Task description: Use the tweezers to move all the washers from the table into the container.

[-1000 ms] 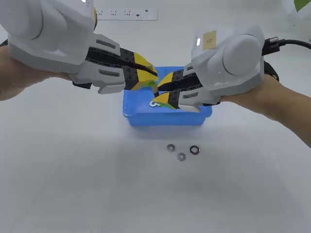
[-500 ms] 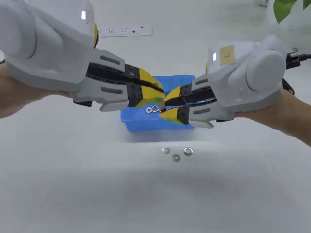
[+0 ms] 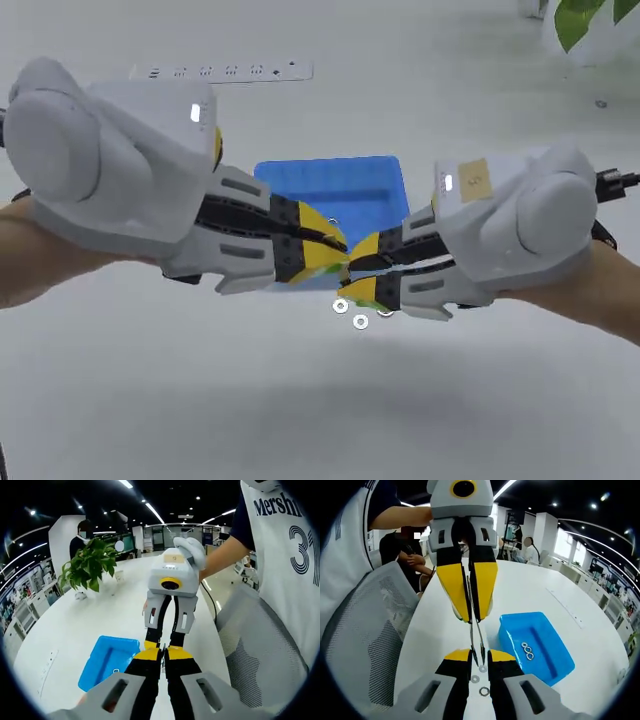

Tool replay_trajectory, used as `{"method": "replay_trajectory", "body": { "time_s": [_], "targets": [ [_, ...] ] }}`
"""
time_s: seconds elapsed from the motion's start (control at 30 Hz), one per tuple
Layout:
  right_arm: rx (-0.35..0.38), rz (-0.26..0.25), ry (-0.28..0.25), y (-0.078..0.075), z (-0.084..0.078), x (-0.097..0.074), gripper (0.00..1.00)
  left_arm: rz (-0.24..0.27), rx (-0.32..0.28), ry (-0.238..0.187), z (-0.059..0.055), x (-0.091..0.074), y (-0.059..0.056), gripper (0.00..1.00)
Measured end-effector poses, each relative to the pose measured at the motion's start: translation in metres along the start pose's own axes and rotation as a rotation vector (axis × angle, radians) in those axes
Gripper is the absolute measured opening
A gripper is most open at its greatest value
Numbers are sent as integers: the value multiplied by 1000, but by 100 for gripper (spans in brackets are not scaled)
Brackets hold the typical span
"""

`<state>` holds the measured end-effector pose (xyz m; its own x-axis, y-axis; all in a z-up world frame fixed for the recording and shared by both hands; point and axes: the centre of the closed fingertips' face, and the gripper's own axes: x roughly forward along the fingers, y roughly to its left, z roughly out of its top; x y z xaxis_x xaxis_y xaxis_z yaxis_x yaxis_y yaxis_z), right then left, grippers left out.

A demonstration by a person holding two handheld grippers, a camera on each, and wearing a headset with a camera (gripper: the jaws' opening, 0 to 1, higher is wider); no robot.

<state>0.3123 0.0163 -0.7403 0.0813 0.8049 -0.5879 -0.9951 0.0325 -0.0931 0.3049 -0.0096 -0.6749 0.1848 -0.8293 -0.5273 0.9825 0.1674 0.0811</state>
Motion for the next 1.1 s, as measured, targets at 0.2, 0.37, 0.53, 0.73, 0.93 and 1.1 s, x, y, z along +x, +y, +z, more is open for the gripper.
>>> {"method": "replay_trajectory", "body": {
  "time_s": [0.2,0.37,0.53,0.73,0.93,1.1],
  "targets": [
    [18,12,2,5,-5,9,14,-2,-28,5,-11,-1,-4,7],
    [25,14,12,4,-10,15,14,10,-35,7,-18,0,-1,7],
    [39,1,18,-2,-16,19,14,5,-48,11,-24,4,4,7],
    [43,6,39,-4,-28,24,14,-21,-41,28,-31,15,7,7],
    [60,12,42,-7,-34,28,14,-29,-53,38,-37,22,11,7],
    [70,22,42,-7,-36,32,14,-29,-56,46,-41,23,14,7]
  ]
}}
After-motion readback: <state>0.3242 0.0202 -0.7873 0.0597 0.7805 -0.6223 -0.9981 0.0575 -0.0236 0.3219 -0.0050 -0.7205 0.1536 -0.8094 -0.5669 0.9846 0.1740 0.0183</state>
